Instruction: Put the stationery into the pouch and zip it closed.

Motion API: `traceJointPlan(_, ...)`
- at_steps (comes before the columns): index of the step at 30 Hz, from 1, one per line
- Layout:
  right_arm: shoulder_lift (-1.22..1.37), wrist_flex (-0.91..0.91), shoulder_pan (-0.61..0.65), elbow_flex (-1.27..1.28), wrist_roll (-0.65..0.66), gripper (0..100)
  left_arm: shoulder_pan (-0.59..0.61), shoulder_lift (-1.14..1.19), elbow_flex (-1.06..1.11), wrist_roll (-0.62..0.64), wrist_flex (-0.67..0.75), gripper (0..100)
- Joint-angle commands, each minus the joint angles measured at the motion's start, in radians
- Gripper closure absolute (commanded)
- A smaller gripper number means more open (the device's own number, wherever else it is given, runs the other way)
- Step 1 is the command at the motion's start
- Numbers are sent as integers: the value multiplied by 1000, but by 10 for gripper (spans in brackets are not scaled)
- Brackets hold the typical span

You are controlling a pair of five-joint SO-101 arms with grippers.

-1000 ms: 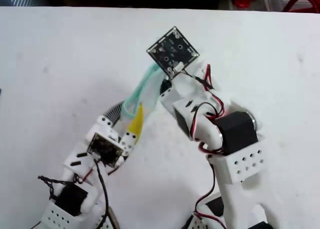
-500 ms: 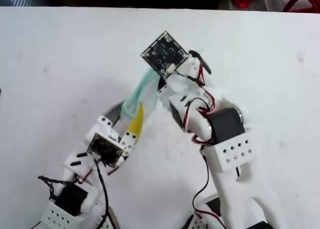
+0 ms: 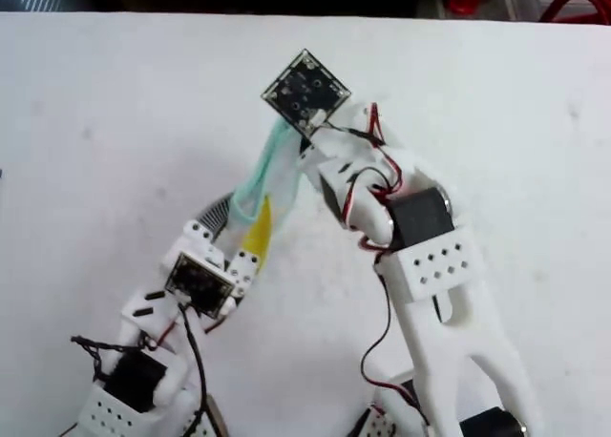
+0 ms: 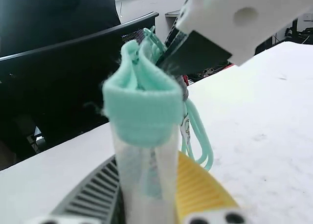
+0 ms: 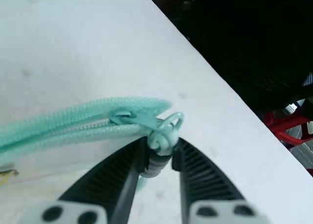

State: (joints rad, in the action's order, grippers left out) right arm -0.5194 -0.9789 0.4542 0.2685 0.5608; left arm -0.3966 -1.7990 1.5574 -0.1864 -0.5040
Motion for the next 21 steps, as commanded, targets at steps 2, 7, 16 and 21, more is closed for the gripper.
traceJointPlan(2, -114, 41, -2, -6, 3, 979, -13, -12, -34, -12, 9, 957)
traceJointPlan(7, -186, 33, -2, -6, -23, 980, -13, -12, -34, -12, 9, 957)
traceJointPlan(16, -254, -125, 183, -14, -86, 980, -12, -12, -34, -12, 9, 957)
traceJointPlan(21, -285, -234, 311, -12, -91, 980, -12, -12, -34, -12, 9, 957)
